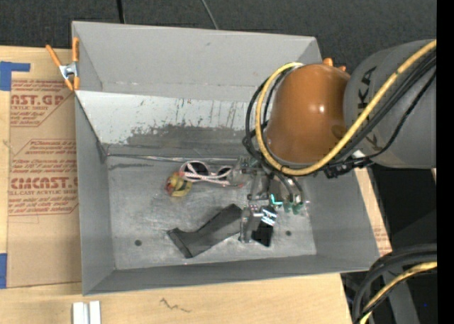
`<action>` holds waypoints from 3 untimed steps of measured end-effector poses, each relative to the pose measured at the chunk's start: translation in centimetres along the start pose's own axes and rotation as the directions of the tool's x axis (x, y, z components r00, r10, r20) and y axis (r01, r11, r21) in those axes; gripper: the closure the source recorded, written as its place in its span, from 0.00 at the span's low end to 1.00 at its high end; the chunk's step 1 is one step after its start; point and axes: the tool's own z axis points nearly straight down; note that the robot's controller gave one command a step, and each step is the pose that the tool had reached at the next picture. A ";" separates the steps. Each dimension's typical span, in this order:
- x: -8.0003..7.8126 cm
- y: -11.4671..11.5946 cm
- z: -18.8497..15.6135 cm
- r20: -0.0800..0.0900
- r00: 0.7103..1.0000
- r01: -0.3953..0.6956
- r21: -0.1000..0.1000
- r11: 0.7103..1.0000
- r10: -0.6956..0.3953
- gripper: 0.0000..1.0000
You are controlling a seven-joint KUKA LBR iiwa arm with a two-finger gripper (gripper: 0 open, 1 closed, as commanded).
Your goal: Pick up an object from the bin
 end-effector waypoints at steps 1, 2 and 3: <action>-0.2 0.0 -0.3 0.008 1.000 -0.001 0.000 1.000 0.001 0.00; 0.6 2.0 6.0 0.011 0.995 0.101 0.001 0.995 -0.101 0.00; 1.3 3.1 7.6 0.004 0.987 0.162 0.002 0.987 -0.162 0.00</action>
Offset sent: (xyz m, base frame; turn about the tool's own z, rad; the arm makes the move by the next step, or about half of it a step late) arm -0.0163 0.0419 -0.1276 -0.2073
